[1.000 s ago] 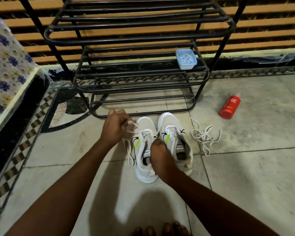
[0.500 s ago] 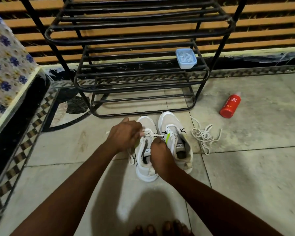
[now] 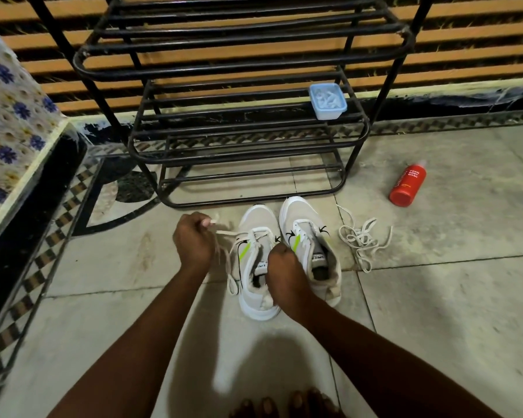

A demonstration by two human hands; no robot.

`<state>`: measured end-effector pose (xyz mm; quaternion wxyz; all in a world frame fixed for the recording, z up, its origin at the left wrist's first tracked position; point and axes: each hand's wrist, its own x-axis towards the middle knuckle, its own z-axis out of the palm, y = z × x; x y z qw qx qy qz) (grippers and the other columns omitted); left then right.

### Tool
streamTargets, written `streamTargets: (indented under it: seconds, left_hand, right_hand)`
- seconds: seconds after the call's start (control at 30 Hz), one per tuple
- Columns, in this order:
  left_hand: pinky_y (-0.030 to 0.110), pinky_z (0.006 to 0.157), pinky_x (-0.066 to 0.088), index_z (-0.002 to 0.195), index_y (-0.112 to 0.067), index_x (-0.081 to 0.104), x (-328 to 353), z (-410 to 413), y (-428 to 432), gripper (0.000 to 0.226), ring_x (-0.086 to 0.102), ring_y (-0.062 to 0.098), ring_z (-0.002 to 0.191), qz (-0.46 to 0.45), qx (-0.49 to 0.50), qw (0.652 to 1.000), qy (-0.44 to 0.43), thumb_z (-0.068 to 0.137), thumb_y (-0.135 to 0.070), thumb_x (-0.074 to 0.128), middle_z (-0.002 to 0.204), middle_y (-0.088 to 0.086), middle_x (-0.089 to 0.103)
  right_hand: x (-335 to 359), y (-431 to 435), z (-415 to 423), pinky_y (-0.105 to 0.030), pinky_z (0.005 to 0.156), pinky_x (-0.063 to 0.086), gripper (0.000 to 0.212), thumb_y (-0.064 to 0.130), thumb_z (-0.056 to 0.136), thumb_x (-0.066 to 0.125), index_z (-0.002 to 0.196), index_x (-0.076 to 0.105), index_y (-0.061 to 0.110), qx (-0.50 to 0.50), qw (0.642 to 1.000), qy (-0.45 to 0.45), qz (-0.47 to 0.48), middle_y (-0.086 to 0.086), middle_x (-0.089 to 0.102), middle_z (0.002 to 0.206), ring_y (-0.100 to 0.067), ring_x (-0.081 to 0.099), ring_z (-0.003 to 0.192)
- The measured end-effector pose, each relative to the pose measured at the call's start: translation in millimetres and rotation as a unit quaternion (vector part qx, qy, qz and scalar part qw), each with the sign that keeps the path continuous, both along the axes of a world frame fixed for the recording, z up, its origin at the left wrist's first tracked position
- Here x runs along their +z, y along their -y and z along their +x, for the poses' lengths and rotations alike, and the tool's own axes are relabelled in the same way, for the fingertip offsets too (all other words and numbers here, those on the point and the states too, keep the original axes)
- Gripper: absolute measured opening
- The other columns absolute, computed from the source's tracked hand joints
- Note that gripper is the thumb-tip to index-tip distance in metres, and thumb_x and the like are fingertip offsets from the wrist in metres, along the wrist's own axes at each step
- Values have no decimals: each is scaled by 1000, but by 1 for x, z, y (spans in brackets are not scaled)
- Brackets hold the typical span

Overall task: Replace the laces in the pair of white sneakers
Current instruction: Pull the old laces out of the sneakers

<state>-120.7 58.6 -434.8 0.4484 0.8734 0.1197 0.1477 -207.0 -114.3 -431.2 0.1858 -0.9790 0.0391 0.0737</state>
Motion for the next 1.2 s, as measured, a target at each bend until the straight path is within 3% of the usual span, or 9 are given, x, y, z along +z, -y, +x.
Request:
streamTargets:
  seconds: [0.07,0.17,0.3,0.4,0.53,0.63,0.77,0.97,1.2]
  left_hand:
    - [26,79,37,87,-8,73,-7,-2,-15,18,64,35,94,2,29,999,-44,91,1,58,94,15,69]
    - [27,76,38,87,-10,74,-13,-14,-25,13,66,33,90,37,-43,997,-59,88,-14,61,89,12,71]
    - [31,78,47,76,-28,71,-4,-29,-15,6,66,21,86,43,-81,993,-72,75,-33,68,83,-5,69]
    - [27,101,48,108,-21,75,-3,-28,-11,42,60,9,111,11,-217,976,-33,70,-4,86,116,-1,63]
    - [29,119,36,140,-20,59,10,-16,-10,80,49,6,133,-32,-399,903,-155,68,-18,94,144,-5,53]
    - [38,121,33,149,-25,48,16,-6,-9,103,44,8,139,91,-425,875,-216,60,-45,97,152,-10,46]
    - [49,119,21,153,-37,36,17,-2,-4,127,30,8,148,278,-418,841,-204,43,-96,63,160,-17,33]
    - [52,109,23,152,-34,32,18,-4,3,124,33,11,146,345,-418,814,-209,48,-98,56,158,-15,35]
    - [54,99,20,138,-32,41,18,-2,13,115,39,13,140,390,-418,792,-216,45,-99,55,147,-14,46]
  right_hand:
    - [-4,4,-3,-28,86,48,25,5,101,35,120,47,-4,23,999,-5,32,-24,55,117,-35,56,105]
    - [-4,3,-4,-9,71,45,24,5,99,37,117,49,-3,10,998,10,55,-23,57,111,-27,53,88]
    - [-4,1,4,-35,95,47,43,-2,73,55,116,51,-2,22,997,63,36,-19,59,111,-33,56,106]
    - [-4,3,13,-35,106,40,60,0,68,54,127,47,3,52,995,86,22,-15,51,125,-31,49,119]
    - [7,7,39,-42,100,44,41,2,73,57,114,55,5,88,991,91,33,-17,52,119,-35,51,112]
    - [13,12,55,-39,96,42,28,12,78,61,106,63,9,143,987,69,-37,-16,54,115,-35,53,108]
    - [12,11,69,-42,98,46,40,17,79,67,119,63,16,170,982,20,-77,-14,45,123,-35,49,112]
    - [17,9,85,-45,96,47,32,7,81,61,113,58,7,192,976,-58,-88,-19,41,128,-40,47,113]
    - [18,11,79,-42,80,51,15,8,90,48,104,52,7,91,995,19,44,-14,60,111,-36,57,108]
